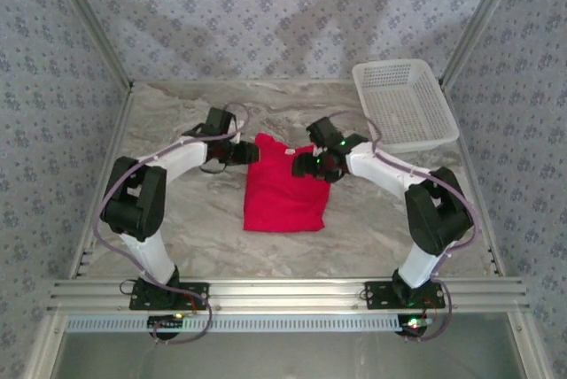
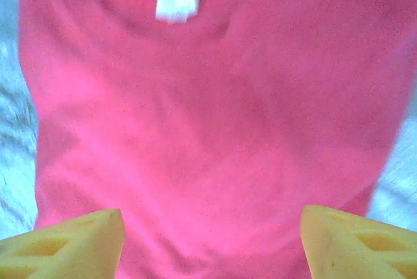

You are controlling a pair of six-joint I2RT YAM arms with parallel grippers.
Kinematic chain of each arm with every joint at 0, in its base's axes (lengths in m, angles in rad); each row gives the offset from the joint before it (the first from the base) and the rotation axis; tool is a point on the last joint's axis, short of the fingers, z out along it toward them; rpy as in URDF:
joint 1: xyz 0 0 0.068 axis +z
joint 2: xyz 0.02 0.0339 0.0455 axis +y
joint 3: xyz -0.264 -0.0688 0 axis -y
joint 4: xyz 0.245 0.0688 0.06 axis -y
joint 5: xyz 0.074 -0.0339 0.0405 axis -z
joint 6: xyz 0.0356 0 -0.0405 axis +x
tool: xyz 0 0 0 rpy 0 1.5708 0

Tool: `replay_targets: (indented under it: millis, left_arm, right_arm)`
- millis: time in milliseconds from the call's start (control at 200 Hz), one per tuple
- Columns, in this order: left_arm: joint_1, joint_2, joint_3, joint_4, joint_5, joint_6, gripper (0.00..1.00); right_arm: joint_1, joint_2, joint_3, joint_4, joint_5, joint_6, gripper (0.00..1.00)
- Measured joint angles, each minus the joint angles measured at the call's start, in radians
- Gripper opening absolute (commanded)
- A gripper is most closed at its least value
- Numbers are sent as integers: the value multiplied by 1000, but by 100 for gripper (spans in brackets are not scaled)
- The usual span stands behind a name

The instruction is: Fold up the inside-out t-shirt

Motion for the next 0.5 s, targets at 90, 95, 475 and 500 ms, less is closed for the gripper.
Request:
replay_targets:
  millis: [90,95,475,500]
  left_arm:
    - [42,0,35,0,46,6,50]
    - [44,0,36,0,47,6,50]
    - [63,82,63,-19,82,15,48]
    - [63,88,63,-19,83,15,48]
  right_arm:
    - [-62,15,24,-6,15,-38,76]
    - [-64,16,25,-6,15,-40,76]
    - [-110,277,160,-37,54,-88,76]
    - [-108,290,172,-38,53,-88,75]
